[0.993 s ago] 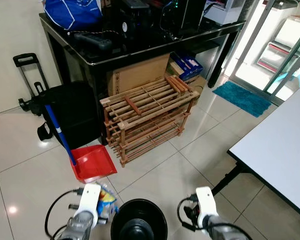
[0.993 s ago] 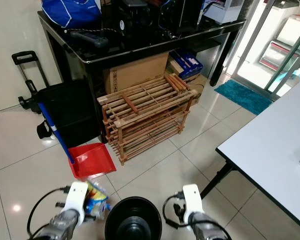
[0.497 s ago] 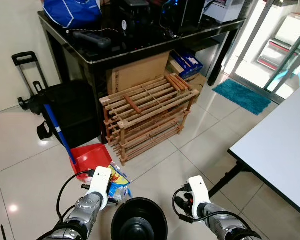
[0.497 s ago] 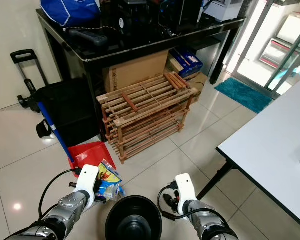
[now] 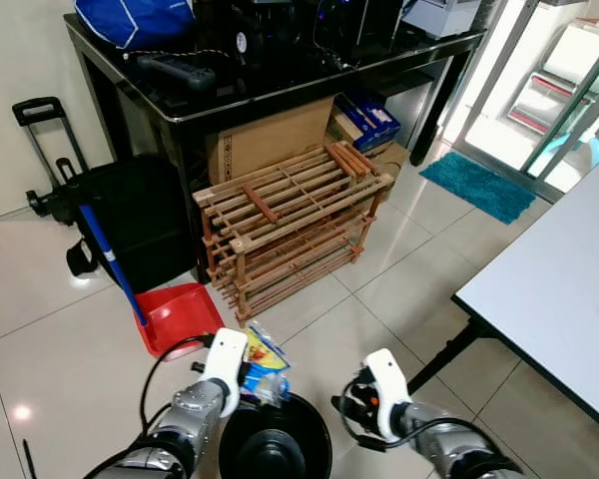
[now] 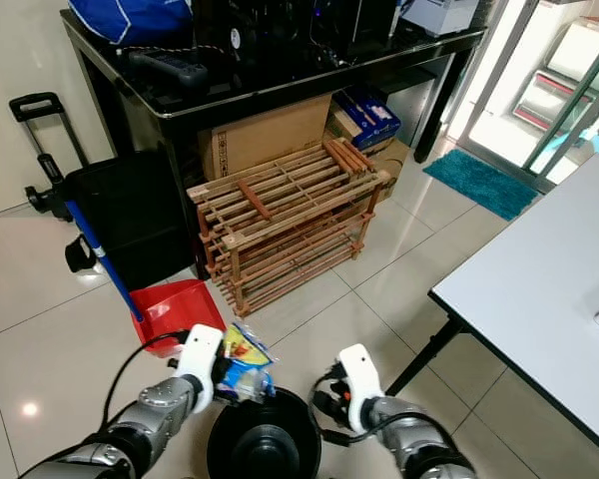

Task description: Picking trash to rubbish bin

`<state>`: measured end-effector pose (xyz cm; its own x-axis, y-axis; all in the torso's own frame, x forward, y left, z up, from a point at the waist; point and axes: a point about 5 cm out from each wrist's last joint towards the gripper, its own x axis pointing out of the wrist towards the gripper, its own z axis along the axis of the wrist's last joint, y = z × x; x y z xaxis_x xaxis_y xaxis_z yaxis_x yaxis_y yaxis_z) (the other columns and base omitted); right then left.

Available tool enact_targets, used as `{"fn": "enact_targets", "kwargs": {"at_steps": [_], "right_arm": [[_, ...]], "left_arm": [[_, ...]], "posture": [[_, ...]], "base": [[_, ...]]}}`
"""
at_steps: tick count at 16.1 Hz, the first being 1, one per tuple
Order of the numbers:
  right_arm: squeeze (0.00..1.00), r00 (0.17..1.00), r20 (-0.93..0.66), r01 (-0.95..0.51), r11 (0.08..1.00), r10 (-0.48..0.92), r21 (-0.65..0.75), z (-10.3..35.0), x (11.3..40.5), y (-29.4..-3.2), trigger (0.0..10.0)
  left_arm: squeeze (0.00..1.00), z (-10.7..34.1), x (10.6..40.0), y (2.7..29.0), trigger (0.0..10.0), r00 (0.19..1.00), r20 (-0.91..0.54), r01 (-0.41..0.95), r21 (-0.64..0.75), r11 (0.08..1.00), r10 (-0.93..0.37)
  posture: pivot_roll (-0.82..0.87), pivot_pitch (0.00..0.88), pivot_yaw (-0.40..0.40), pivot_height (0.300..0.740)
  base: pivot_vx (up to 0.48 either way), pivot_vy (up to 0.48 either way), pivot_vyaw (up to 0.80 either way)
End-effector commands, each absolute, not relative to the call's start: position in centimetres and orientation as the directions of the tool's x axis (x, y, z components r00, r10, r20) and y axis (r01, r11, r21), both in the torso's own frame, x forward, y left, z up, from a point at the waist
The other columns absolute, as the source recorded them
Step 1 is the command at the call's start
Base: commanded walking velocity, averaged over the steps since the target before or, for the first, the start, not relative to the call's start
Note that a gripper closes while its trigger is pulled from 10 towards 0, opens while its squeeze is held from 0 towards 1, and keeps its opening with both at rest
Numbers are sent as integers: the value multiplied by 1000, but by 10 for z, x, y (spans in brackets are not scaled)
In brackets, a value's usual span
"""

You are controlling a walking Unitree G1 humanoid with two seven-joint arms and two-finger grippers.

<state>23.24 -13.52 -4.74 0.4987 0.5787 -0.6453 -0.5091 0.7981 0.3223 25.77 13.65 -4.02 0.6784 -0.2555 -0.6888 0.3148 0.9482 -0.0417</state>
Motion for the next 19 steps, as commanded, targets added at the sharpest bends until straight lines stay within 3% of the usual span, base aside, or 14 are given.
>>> {"fn": "enact_targets", "kwargs": {"at_steps": [1, 8, 14, 19], "right_arm": [[0, 480, -647, -549, 778, 592, 305, -44, 235, -140, 10000], [0, 373, -612, -623, 677, 697, 391, -42, 228, -135, 10000], [0, 371, -611, -613, 679, 699, 405, -43, 226, -136, 10000], [0, 361, -602, -620, 666, 712, 414, -40, 226, -136, 10000]], "left_arm": [[0, -41, 256, 125, 10000, 645, -699, 355, -83, 931, -308], [0, -49, 244, 105, 10000, 573, -726, 425, -132, 895, -379], [0, -50, 242, 106, 10000, 560, -737, 429, -132, 893, -378], [0, -52, 235, 95, 10000, 509, -734, 482, -188, 856, -449]], "posture": [[-38, 75, -101, 740], [-49, 78, -92, 740], [-53, 76, -84, 740], [-58, 76, -85, 740]], "base": [[0, 0, 0], [0, 0, 0], [0, 0, 0], [0, 0, 0]]}}
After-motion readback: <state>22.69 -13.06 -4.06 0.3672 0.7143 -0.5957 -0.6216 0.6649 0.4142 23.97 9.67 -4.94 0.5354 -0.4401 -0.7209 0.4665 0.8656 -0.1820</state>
